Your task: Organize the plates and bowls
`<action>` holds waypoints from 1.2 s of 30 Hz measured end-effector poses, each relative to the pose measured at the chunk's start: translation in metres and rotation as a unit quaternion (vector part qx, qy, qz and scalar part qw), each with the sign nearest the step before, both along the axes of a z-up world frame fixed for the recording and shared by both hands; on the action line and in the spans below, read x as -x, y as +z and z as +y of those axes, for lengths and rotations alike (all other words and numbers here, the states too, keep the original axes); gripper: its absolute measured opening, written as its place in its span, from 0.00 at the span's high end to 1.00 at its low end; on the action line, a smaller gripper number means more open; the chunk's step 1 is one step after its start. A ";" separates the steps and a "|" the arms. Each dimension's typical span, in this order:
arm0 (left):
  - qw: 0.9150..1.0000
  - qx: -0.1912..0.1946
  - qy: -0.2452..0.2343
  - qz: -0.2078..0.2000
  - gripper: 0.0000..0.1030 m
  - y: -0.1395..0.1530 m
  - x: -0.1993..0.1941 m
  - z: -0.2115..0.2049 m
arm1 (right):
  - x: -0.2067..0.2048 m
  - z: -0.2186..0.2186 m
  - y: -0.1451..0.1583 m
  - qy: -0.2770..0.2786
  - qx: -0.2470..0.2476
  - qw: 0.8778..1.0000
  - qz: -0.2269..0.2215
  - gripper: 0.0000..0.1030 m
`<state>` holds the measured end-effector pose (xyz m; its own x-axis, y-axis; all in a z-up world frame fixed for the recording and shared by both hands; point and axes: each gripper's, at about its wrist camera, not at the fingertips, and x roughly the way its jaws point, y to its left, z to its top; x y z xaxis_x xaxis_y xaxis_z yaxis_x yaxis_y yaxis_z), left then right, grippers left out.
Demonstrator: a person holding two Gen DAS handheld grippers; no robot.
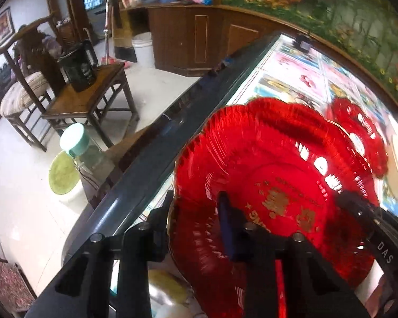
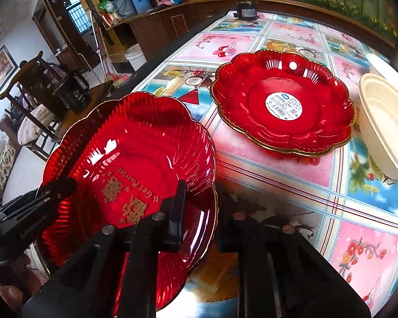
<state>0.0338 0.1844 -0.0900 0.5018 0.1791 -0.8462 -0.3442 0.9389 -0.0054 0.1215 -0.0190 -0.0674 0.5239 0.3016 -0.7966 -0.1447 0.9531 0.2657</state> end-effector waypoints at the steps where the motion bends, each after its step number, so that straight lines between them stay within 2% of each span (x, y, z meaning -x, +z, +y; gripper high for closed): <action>1: 1.000 -0.007 -0.006 -0.001 0.72 0.000 0.002 -0.003 | 0.002 -0.001 0.000 -0.001 0.002 1.000 -0.006 0.85; 5: 1.000 -0.003 -0.025 -0.004 0.73 0.001 0.007 -0.014 | 0.012 -0.014 0.005 -0.011 -0.004 1.000 -0.021 0.87; 9: 0.999 -0.024 -0.044 -0.010 0.73 0.010 0.018 -0.032 | 0.027 -0.025 0.010 -0.013 0.002 1.000 -0.028 0.88; 13: 0.997 -0.046 -0.057 -0.012 0.73 0.015 0.032 -0.043 | 0.048 -0.037 0.012 -0.013 -0.015 0.999 -0.025 0.88; 16: 0.997 -0.056 -0.052 0.000 0.71 0.008 0.036 -0.041 | 0.057 -0.037 0.005 -0.004 -0.015 1.000 -0.017 0.88; 18: 0.999 -0.039 -0.037 0.007 0.66 0.002 0.033 -0.032 | 0.057 -0.035 -0.002 0.000 -0.026 1.000 -0.014 0.88; 20: 0.999 -0.045 -0.026 0.007 0.65 0.002 0.031 -0.028 | 0.054 -0.032 -0.004 0.007 -0.036 0.999 -0.014 0.88; 22: 0.998 -0.056 -0.017 0.014 0.59 0.002 0.030 -0.025 | 0.051 -0.028 -0.004 0.019 -0.050 0.999 -0.005 0.88; 23: 0.998 -0.063 -0.009 0.016 0.52 0.002 0.032 -0.023 | 0.048 -0.028 -0.004 0.025 -0.061 0.998 -0.001 0.88; 24: 0.997 -0.070 -0.002 0.017 0.39 0.003 0.034 -0.021 | 0.049 -0.030 -0.005 0.029 -0.071 0.997 0.002 0.87; 25: 0.997 -0.079 0.007 0.017 0.34 0.005 0.036 -0.019 | 0.048 -0.033 -0.005 0.032 -0.082 0.996 0.004 0.86; 26: 0.996 -0.092 0.018 0.011 0.28 0.009 0.040 -0.016 | 0.048 -0.038 -0.004 0.031 -0.092 0.995 0.001 0.85; 28: 0.994 -0.102 0.023 -0.003 0.27 0.016 0.047 -0.012 | 0.052 -0.049 0.002 0.023 -0.106 0.994 -0.011 0.70; 30: 0.993 -0.107 0.031 -0.028 0.27 0.028 0.061 -0.007 | 0.058 -0.065 0.011 0.021 -0.133 0.990 -0.037 0.60; 33: 0.990 -0.121 0.048 -0.062 0.24 0.046 0.079 0.001 | 0.069 -0.094 0.028 0.004 -0.160 0.984 -0.079 0.57; 36: 0.984 -0.119 0.072 -0.114 0.24 0.069 0.097 0.006 | 0.069 -0.126 0.038 -0.054 -0.166 0.980 -0.096 0.47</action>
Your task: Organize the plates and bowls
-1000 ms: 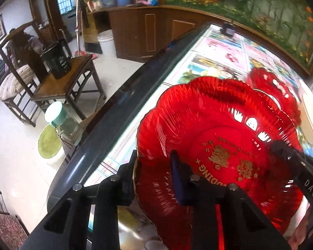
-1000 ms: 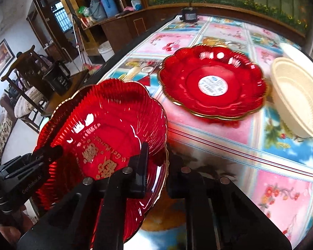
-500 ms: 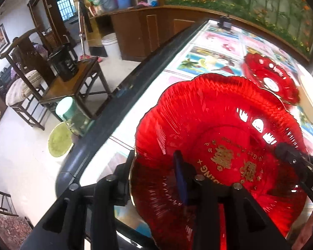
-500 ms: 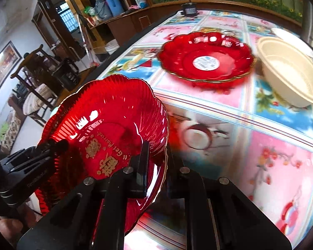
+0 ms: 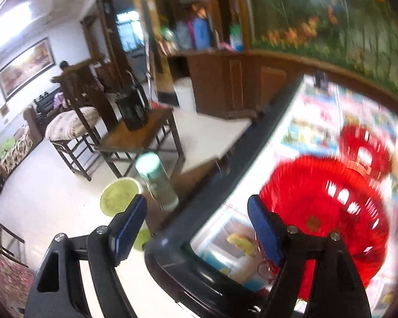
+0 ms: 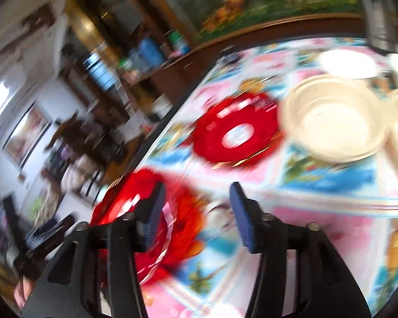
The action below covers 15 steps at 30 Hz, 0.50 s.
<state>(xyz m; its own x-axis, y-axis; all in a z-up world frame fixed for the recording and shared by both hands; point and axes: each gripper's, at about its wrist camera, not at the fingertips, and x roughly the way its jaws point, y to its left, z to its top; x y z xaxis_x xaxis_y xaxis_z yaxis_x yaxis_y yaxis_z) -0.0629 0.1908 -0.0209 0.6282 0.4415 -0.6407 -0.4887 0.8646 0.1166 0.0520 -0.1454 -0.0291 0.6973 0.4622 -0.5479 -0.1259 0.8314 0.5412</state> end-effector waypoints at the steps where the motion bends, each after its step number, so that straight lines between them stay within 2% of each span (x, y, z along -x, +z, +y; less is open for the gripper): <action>1: 1.000 0.009 -0.002 -0.022 0.24 0.008 0.005 0.000 | -0.004 -0.010 0.001 -0.020 -0.005 1.000 0.006 0.47; 4: 0.995 0.047 -0.034 -0.077 0.23 0.027 0.011 -0.010 | -0.020 -0.021 -0.004 -0.056 -0.010 0.998 0.039 0.47; 7: 0.987 0.083 -0.084 -0.107 0.22 0.034 0.014 -0.026 | -0.040 -0.022 -0.012 -0.064 -0.021 0.996 0.063 0.47; 10: 0.980 0.092 -0.136 -0.113 0.22 0.034 0.012 -0.048 | -0.059 -0.012 -0.024 -0.084 -0.008 0.992 0.091 0.47; 15: 0.974 0.101 -0.179 -0.099 0.22 0.026 0.006 -0.061 | -0.082 -0.009 -0.033 -0.118 0.018 0.987 0.109 0.47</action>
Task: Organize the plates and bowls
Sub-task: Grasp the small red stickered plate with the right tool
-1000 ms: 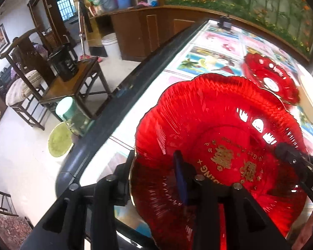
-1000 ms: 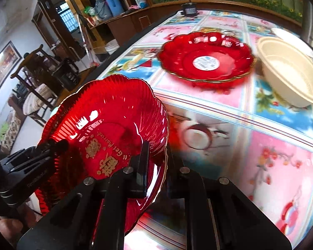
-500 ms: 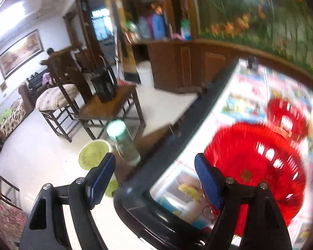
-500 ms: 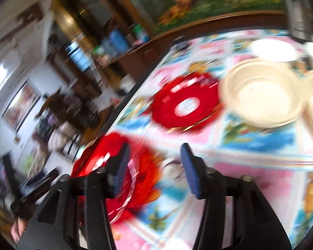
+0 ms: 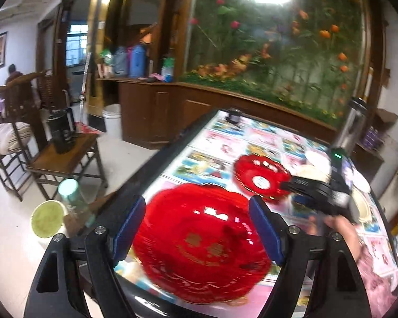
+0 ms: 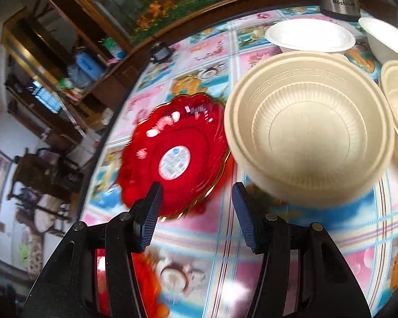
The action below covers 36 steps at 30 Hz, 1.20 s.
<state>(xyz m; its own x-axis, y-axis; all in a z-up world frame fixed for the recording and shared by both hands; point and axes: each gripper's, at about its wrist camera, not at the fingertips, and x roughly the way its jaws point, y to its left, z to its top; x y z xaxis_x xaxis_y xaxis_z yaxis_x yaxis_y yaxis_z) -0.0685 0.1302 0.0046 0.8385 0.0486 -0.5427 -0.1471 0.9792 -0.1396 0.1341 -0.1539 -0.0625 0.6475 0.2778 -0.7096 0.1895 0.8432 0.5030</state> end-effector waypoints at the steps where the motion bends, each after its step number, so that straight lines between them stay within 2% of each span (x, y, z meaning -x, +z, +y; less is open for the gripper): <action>1: 1.000 0.002 -0.006 0.003 0.22 -0.002 -0.003 0.000 | -0.005 0.001 -0.002 -0.004 0.005 1.000 0.007 0.47; 3: 1.000 0.004 -0.010 0.007 0.22 -0.002 -0.004 -0.002 | -0.016 0.000 -0.011 -0.010 0.001 1.000 0.025 0.47; 5: 1.000 0.007 -0.008 0.008 0.22 -0.003 -0.003 -0.001 | -0.022 0.001 -0.013 -0.019 0.014 0.999 0.023 0.52; 7: 1.000 0.011 -0.006 0.008 0.22 -0.005 -0.002 0.000 | -0.026 0.001 -0.015 -0.015 0.017 0.999 0.029 0.79; 8: 1.000 0.014 -0.005 0.009 0.22 -0.005 -0.002 0.000 | -0.027 0.001 -0.016 -0.016 0.023 0.999 0.031 0.86; 12: 0.999 0.024 -0.012 0.020 0.22 -0.007 -0.003 -0.004 | -0.024 -0.004 -0.019 -0.013 0.009 1.000 0.026 0.86; 16: 0.999 0.019 -0.024 0.024 0.22 -0.006 -0.003 -0.014 | -0.007 -0.009 -0.019 0.016 -0.005 0.999 0.032 0.87; 21: 0.998 0.009 -0.053 0.023 0.22 -0.002 0.003 -0.032 | 0.037 -0.022 -0.019 0.044 -0.004 0.998 0.034 0.88; 24: 0.996 0.008 -0.087 0.033 0.22 -0.003 0.004 -0.049 | 0.072 -0.041 -0.019 0.051 0.002 0.998 0.036 0.88; 29: 0.985 0.007 -0.151 0.085 0.22 -0.019 -0.007 -0.086 | 0.126 -0.089 -0.021 0.028 0.005 0.999 0.041 0.92; 36: 0.975 0.015 -0.161 0.155 0.22 -0.040 -0.043 -0.134 | 0.162 -0.148 -0.023 -0.019 0.010 0.999 0.039 0.93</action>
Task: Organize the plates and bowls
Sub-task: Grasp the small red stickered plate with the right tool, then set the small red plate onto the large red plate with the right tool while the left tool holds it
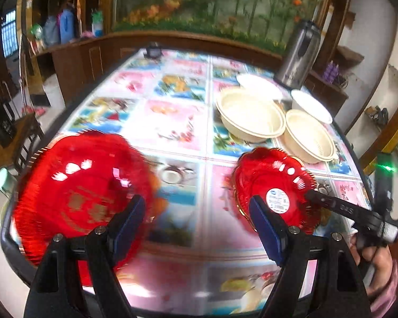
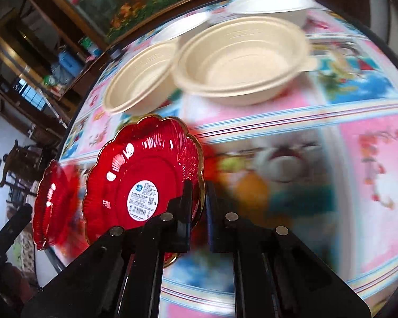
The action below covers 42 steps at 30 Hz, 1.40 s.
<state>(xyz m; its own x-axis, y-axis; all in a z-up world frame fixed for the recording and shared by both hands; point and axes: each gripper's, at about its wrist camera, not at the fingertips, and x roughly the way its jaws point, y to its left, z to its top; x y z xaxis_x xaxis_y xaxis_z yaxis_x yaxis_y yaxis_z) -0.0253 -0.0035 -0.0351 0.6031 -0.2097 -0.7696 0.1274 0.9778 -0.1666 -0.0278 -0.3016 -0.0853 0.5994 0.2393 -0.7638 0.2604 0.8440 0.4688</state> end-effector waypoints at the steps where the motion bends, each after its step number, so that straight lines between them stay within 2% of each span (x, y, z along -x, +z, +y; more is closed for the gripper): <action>1: 1.000 0.008 -0.002 0.016 0.22 -0.004 -0.008 -0.006 | 0.002 -0.006 0.000 -0.004 -0.001 1.000 0.000 0.93; 3: 0.998 0.027 0.002 0.050 0.22 -0.014 -0.022 -0.013 | 0.001 -0.013 0.000 -0.006 -0.005 1.000 -0.001 0.93; 5: 0.994 0.064 0.007 0.089 0.22 -0.025 -0.039 -0.018 | -0.001 -0.014 0.000 -0.004 -0.008 1.000 -0.003 0.93; 6: 0.991 0.067 0.010 0.113 0.22 -0.033 -0.047 -0.021 | -0.002 -0.015 -0.001 -0.002 -0.010 1.000 -0.004 0.93; 7: 0.987 0.071 0.016 0.145 0.22 -0.042 -0.055 -0.024 | -0.003 -0.016 -0.001 -0.002 -0.014 1.000 -0.005 0.93; 8: 0.981 0.094 0.016 0.171 0.22 -0.051 -0.061 -0.024 | 0.000 -0.016 -0.002 -0.002 -0.020 1.000 -0.007 0.93; 9: 0.976 0.115 0.017 0.184 0.22 -0.055 -0.065 -0.025 | -0.001 -0.018 -0.003 -0.001 -0.025 1.000 -0.008 0.93; 11: 0.972 0.122 0.019 0.199 0.23 -0.062 -0.069 -0.028 | -0.001 -0.018 -0.004 0.000 -0.030 1.000 -0.010 0.93; 14: 0.976 0.116 -0.004 0.182 0.24 -0.058 -0.072 -0.040 | 0.000 -0.022 -0.006 0.002 -0.034 0.999 -0.011 0.93; 16: 0.980 0.096 -0.013 0.176 0.36 -0.059 -0.073 -0.048 | -0.002 -0.022 -0.006 0.003 -0.034 0.999 -0.012 0.94; 18: 0.980 0.089 -0.031 0.175 0.74 -0.059 -0.071 -0.056 | -0.003 -0.022 -0.006 0.003 -0.034 0.999 -0.012 0.94; 21: 0.983 0.065 -0.045 0.166 0.87 -0.060 -0.070 -0.063 | -0.002 -0.022 -0.006 0.000 -0.031 0.999 -0.013 0.94; 26: 0.983 0.068 -0.053 0.162 0.89 -0.060 -0.068 -0.057 | -0.003 -0.019 -0.004 -0.006 -0.031 0.999 -0.014 0.94; 32: 0.988 0.057 -0.060 0.130 0.89 -0.039 -0.056 -0.045 | 0.004 -0.008 0.010 0.000 -0.023 0.999 -0.028 0.94; 37: 0.991 0.068 -0.051 0.103 0.89 -0.012 -0.043 -0.013 | 0.005 0.014 0.040 0.020 -0.017 0.998 -0.056 0.93; 42: 0.996 0.068 -0.004 0.061 0.89 0.015 -0.030 0.040 | -0.014 0.062 0.073 0.071 -0.009 0.994 -0.085 0.93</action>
<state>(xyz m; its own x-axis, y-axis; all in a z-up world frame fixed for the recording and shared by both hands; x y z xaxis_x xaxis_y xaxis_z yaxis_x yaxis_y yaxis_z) 0.0051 0.0364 -0.0197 0.5055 -0.3207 -0.8010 0.1053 0.9444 -0.3116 -0.0140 -0.2397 -0.0121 0.6788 0.3436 -0.6489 0.0556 0.8572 0.5120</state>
